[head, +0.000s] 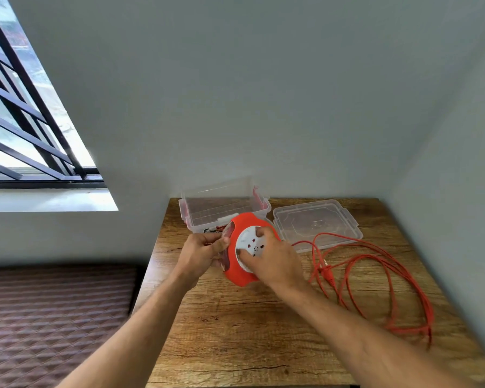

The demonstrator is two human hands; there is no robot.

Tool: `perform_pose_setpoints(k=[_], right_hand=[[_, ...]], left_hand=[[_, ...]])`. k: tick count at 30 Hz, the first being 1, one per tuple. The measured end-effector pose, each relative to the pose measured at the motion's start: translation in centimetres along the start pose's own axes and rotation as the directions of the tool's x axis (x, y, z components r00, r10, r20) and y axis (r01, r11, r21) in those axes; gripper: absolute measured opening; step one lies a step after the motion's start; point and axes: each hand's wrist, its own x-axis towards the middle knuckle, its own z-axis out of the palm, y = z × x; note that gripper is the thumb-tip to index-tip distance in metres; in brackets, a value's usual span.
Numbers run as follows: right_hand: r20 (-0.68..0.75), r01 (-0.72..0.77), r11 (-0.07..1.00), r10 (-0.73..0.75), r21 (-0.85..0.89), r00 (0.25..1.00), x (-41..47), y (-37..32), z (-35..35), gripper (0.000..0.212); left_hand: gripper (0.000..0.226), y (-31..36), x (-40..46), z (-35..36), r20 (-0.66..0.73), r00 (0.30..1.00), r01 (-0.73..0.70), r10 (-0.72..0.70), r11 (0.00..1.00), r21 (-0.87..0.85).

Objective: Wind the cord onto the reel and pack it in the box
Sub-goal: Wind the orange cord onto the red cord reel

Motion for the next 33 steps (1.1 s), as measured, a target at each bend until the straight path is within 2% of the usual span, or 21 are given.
perform_pose_setpoints(k=[2, 4, 6, 8, 10, 14, 16, 18, 21, 22, 23, 24, 25, 26, 27, 28, 30, 33], right_hand=[[0.04, -0.241, 0.944, 0.239, 0.223, 0.97, -0.1, -0.8, 0.1, 0.072], [0.177, -0.464, 0.732, 0.437, 0.499, 0.882, 0.2, -1.5, 0.1, 0.064], [0.314, -0.59, 0.506, 0.529, 0.629, 0.788, 0.7, -1.7, 0.0, 0.052], [0.38, -0.635, 0.407, 0.549, 0.656, 0.745, 0.7, -1.7, -0.1, 0.044], [0.392, -0.633, 0.384, 0.54, 0.672, 0.745, 0.5, -1.7, 0.0, 0.04], [0.42, -0.621, 0.422, 0.477, 0.661, 0.772, -0.1, -1.5, 0.2, 0.033], [0.467, -0.631, 0.466, 0.426, 0.621, 0.775, -0.4, -1.6, 0.0, 0.037], [0.484, -0.602, 0.554, 0.363, 0.575, 0.796, -0.7, -1.3, -0.5, 0.031], [0.386, -0.436, 0.744, 0.257, 0.506, 0.886, -0.8, -0.4, -1.6, 0.021], [0.295, -0.306, 0.852, 0.189, 0.426, 0.937, -0.8, 0.0, -2.1, 0.02], [0.198, -0.115, 0.95, 0.059, 0.289, 0.979, -0.7, 0.5, -2.7, 0.02], [0.148, 0.127, 0.985, -0.144, 0.117, 0.978, -0.5, 1.0, -3.3, 0.025], [0.184, 0.384, 0.923, -0.371, -0.037, 0.91, -0.2, 1.6, -3.7, 0.034], [0.283, 0.6, 0.787, -0.548, -0.144, 0.787, 0.0, 2.0, -4.1, 0.045], [0.385, 0.743, 0.636, -0.645, -0.209, 0.66, 0.2, 2.3, -4.3, 0.055], [0.456, 0.819, 0.517, -0.684, -0.249, 0.57, 0.4, 2.6, -4.5, 0.062], [0.536, 0.859, 0.413, -0.672, -0.302, 0.511, 0.7, 2.6, -4.6, 0.073], [0.566, 0.867, 0.365, -0.657, -0.339, 0.498, 1.1, 2.4, -4.2, 0.069]], left_hand=[[0.017, -0.1, -0.2, 0.5, 0.008, 0.999, -0.039, 0.039, 0.999, -0.018], [0.018, -0.5, -0.7, 1.1, 0.015, 0.997, -0.069, 0.07, 0.997, -0.037], [0.023, -1.1, -1.3, 1.8, -0.005, 0.995, -0.096, 0.096, 0.995, -0.031], [0.021, -1.6, -1.6, 2.1, -0.017, 0.994, -0.113, 0.112, 0.993, -0.016], [0.019, -1.9, -1.6, 2.0, -0.013, 0.995, -0.101, 0.101, 0.995, 0.01], [0.012, -1.6, -1.5, 2.0, -0.028, 0.998, -0.061, 0.062, 0.998, 0.035], [0.008, -1.5, -1.3, 1.9, -0.077, 0.996, -0.038, 0.04, 0.999, 0.036], [0.009, -1.5, -0.8, 1.5, -0.133, 0.991, 0.0, 0.003, 1.0, 0.028], [0.016, -1.3, -0.3, 0.6, -0.218, 0.974, 0.063, -0.058, 0.998, 0.019], [0.019, -1.2, -0.1, 0.3, -0.23, 0.971, 0.076, -0.07, 0.997, 0.017], [0.023, -1.1, 0.0, 0.0, -0.224, 0.972, 0.083, -0.077, 0.996, 0.019], [0.026, -0.9, 0.1, -0.2, -0.204, 0.975, 0.089, -0.083, 0.996, 0.021], [0.029, -0.6, 0.2, -0.3, -0.179, 0.98, 0.096, -0.09, 0.995, 0.024], [0.031, -0.4, 0.3, -0.4, -0.152, 0.984, 0.103, -0.097, 0.994, 0.031], [0.034, -0.1, 0.4, -0.5, -0.122, 0.987, 0.109, -0.102, 0.993, 0.048], [0.035, 0.1, 0.5, -0.5, -0.081, 0.991, 0.115, -0.108, 0.99, 0.077], [0.037, 0.4, 0.7, -0.5, 0.016, 0.992, 0.121, -0.125, 0.979, 0.165], [0.04, 0.4, 1.2, -0.4, 0.061, 0.985, 0.139, -0.163, 0.947, 0.289]])
